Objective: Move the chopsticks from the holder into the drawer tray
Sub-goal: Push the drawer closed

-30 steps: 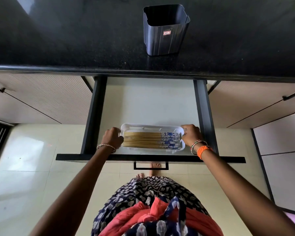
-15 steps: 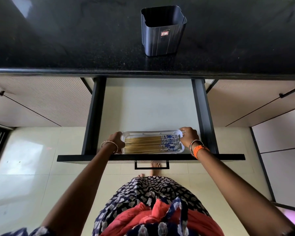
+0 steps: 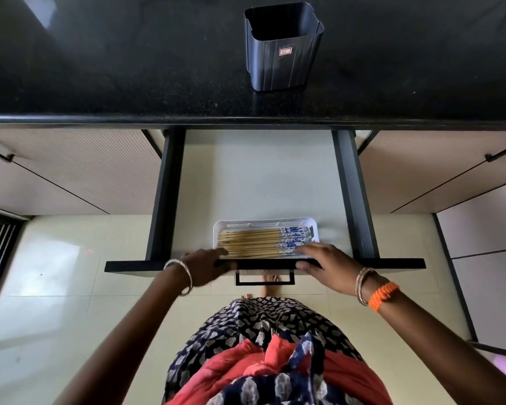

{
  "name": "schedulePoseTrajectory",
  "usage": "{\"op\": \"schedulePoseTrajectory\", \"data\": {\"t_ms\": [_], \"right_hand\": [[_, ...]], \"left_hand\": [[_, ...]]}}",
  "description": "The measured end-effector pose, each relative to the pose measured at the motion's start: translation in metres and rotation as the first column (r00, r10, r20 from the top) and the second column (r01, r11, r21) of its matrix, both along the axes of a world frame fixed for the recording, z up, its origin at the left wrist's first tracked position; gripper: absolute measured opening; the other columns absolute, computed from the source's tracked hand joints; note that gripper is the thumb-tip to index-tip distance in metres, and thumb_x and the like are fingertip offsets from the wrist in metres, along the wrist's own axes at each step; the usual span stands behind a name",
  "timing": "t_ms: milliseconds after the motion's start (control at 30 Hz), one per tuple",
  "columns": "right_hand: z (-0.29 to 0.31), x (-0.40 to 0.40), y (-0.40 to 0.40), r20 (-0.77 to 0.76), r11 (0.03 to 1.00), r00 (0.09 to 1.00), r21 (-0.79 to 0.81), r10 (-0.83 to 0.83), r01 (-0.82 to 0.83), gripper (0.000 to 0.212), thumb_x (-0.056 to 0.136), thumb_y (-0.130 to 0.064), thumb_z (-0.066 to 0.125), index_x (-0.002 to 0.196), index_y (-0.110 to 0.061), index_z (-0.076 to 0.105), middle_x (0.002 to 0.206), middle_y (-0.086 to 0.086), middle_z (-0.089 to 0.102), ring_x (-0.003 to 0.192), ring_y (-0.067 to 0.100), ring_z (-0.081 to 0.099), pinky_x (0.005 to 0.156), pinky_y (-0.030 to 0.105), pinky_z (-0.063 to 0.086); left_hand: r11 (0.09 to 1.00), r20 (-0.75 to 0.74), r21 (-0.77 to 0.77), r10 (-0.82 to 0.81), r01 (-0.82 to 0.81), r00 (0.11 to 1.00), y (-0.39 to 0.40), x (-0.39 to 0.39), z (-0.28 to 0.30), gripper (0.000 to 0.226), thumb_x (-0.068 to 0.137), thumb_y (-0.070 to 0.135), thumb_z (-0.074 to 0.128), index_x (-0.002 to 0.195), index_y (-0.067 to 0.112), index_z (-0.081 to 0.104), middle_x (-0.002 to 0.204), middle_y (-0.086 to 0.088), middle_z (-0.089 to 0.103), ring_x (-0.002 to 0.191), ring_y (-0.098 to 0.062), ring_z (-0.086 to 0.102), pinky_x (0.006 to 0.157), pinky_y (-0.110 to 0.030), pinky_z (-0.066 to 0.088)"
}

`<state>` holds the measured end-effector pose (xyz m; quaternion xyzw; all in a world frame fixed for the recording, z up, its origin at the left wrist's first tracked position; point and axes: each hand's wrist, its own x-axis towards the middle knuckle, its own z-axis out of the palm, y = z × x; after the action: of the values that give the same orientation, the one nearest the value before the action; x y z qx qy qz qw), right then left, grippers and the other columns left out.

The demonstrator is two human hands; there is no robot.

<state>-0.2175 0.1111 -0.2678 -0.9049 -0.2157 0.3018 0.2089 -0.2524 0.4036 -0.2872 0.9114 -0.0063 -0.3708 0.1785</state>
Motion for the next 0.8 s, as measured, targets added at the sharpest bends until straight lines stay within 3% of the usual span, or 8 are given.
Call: {"op": "schedulePoseTrajectory", "data": {"t_ms": [33, 100, 233, 333, 500, 667, 733, 800], "right_hand": [[0.001, -0.006, -0.004, 0.005, 0.998, 0.999, -0.035, 0.052, -0.052, 0.043, 0.092, -0.035, 0.055, 0.131, -0.020, 0.051, 0.128, 0.006, 0.061, 0.115, 0.023, 0.059, 0.094, 0.033, 0.050], [0.001, -0.013, -0.010, 0.122, 0.991, 0.988, -0.105, 0.092, -0.079, 0.046, 0.089, -0.025, 0.061, 0.133, -0.026, 0.049, 0.122, 0.003, 0.065, 0.106, 0.021, 0.064, 0.087, 0.032, 0.054], [-0.007, -0.018, -0.009, 0.272, 0.993, 0.960, -0.113, 0.071, -0.042, 0.049, 0.085, -0.003, 0.059, 0.127, -0.028, 0.054, 0.111, -0.003, 0.072, 0.094, 0.011, 0.070, 0.075, 0.026, 0.056], [-0.011, -0.009, -0.004, 0.299, 0.996, 0.954, -0.086, 0.013, 0.014, 0.045, 0.080, 0.000, 0.064, 0.120, -0.021, 0.061, 0.104, 0.004, 0.074, 0.092, 0.019, 0.070, 0.079, 0.030, 0.057], [-0.010, 0.030, 0.010, 0.356, 0.995, 0.934, -0.080, -0.024, 0.057, 0.035, 0.080, -0.004, 0.065, 0.114, -0.011, 0.063, 0.102, 0.014, 0.073, 0.093, 0.030, 0.069, 0.082, 0.040, 0.056], [-0.005, 0.086, 0.019, 0.335, 0.984, 0.937, -0.106, -0.096, 0.139, 0.031, 0.080, -0.010, 0.065, 0.111, -0.011, 0.063, 0.104, 0.017, 0.071, 0.095, 0.035, 0.067, 0.081, 0.040, 0.055], [-0.004, 0.108, 0.023, 0.326, 0.981, 0.933, -0.063, -0.155, 0.185, 0.035, 0.078, -0.010, 0.069, 0.111, -0.010, 0.058, 0.110, 0.017, 0.067, 0.100, 0.035, 0.064, 0.083, 0.040, 0.054], [-0.005, 0.129, 0.025, 0.392, 0.974, 0.900, -0.034, -0.191, 0.222, 0.058, 0.073, -0.016, 0.076, 0.122, -0.008, 0.046, 0.126, 0.015, 0.054, 0.113, 0.035, 0.055, 0.092, 0.044, 0.050]], "left_hand": [[0.992, 0.072, 0.080, -0.102, 0.096, 0.992, -0.003, -0.013, 0.001, 0.049, 0.090, 0.053, 0.041, 0.129, 0.023, 0.044, 0.123, -0.004, 0.062, 0.113, -0.026, 0.057, 0.093, -0.038, 0.042], [0.978, 0.279, 0.178, -0.155, 0.108, 0.948, -0.008, -0.030, 0.001, 0.040, 0.090, 0.045, 0.046, 0.124, 0.023, 0.047, 0.120, 0.000, 0.062, 0.111, -0.025, 0.057, 0.092, -0.039, 0.038], [0.989, 0.495, 0.146, -0.108, 0.040, 0.862, -0.012, -0.036, -0.008, 0.029, 0.080, 0.025, 0.066, 0.105, 0.012, 0.060, 0.097, -0.006, 0.069, 0.093, -0.030, 0.064, 0.090, -0.050, 0.038], [0.987, 0.525, 0.162, -0.081, -0.006, 0.847, -0.012, -0.027, -0.015, 0.027, 0.079, 0.018, 0.067, 0.103, 0.009, 0.060, 0.094, -0.009, 0.068, 0.092, -0.032, 0.063, 0.094, -0.058, 0.036], [0.983, 0.524, 0.181, -0.069, -0.031, 0.849, -0.009, 0.018, -0.018, 0.034, 0.086, 0.029, 0.059, 0.113, 0.008, 0.054, 0.107, -0.011, 0.063, 0.101, -0.032, 0.056, 0.089, -0.044, 0.034], [0.985, 0.508, 0.134, 0.026, -0.109, 0.861, -0.001, 0.078, -0.017, 0.036, 0.087, 0.032, 0.058, 0.112, 0.008, 0.052, 0.112, -0.011, 0.060, 0.106, -0.033, 0.052, 0.087, -0.042, 0.033], [0.981, 0.513, 0.116, 0.075, -0.155, 0.855, 0.000, 0.099, -0.017, 0.035, 0.085, 0.029, 0.060, 0.111, 0.008, 0.053, 0.116, -0.013, 0.058, 0.107, -0.034, 0.052, 0.091, -0.043, 0.032], [0.974, 0.563, 0.056, 0.150, -0.218, 0.813, -0.001, 0.115, -0.016, 0.042, 0.083, 0.024, 0.065, 0.118, 0.007, 0.051, 0.129, -0.016, 0.049, 0.113, -0.037, 0.048, 0.097, -0.046, 0.031]]}}
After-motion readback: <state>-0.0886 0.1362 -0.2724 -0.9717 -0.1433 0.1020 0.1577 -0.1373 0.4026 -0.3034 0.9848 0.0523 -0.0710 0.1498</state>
